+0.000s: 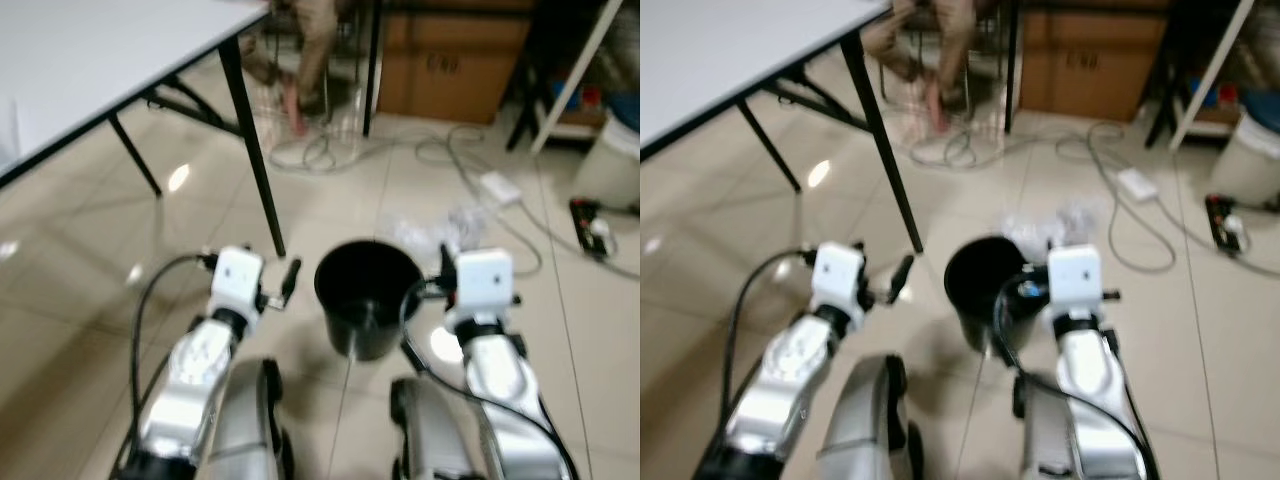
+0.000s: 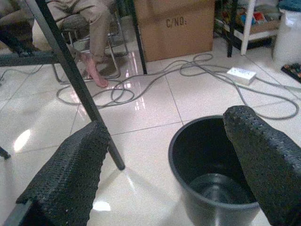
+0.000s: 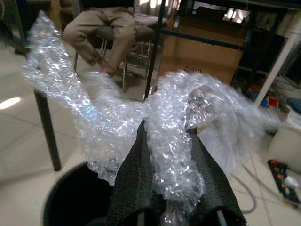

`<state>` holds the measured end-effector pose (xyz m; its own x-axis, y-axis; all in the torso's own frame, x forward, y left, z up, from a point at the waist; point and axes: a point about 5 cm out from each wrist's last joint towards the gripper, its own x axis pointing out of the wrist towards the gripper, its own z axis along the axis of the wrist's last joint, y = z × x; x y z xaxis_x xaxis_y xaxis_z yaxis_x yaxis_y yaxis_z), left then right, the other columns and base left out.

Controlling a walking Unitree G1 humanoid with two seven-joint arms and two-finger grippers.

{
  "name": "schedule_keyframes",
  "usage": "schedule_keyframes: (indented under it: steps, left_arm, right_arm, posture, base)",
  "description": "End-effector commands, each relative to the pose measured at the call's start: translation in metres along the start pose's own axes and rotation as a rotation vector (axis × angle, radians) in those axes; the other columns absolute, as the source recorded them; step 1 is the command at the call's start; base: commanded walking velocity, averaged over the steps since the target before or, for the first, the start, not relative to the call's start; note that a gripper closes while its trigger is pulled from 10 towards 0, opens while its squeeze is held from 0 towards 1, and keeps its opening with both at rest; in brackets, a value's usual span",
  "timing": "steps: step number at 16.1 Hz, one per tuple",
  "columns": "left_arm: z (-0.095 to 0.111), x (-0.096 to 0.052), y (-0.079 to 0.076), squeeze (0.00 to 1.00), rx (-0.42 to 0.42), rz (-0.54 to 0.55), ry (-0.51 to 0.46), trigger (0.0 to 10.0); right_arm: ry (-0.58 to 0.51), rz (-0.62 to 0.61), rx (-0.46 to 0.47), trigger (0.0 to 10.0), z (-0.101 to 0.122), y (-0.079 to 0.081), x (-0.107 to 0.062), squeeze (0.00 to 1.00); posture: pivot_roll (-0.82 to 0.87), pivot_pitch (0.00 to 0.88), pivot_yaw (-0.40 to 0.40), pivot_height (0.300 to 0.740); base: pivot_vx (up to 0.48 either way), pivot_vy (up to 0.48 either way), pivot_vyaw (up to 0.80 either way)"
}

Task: Picking trash to rubbish bin

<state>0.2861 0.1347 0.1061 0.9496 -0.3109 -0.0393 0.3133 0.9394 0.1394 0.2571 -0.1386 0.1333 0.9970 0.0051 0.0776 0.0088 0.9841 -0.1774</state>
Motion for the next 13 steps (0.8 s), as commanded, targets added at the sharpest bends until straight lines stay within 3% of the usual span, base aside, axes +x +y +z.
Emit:
schedule_keyframes:
  steps: [1,13]
  left_arm:
    - [0.006,0.001,-0.001,0.0,0.006,-0.019,-0.02,10.0]
    - [0.006,-0.016,0.006,0.0,0.05,-0.08,0.022,10.0]
  right_arm:
    - [-0.018,-0.009,-0.001,10.0,0.003,0.0,-0.002,0.0]
    - [0.012,-0.025,0.019,10.0,-0.004,0.007,-0.012,0.0]
  posture:
    - [-0.08,0.192,0.096,0.562]
    - [-0.03,0.271,0.155,0.562]
  base:
    - [0.0,0.0,0.0]
    - [0.0,0.0,0.0]
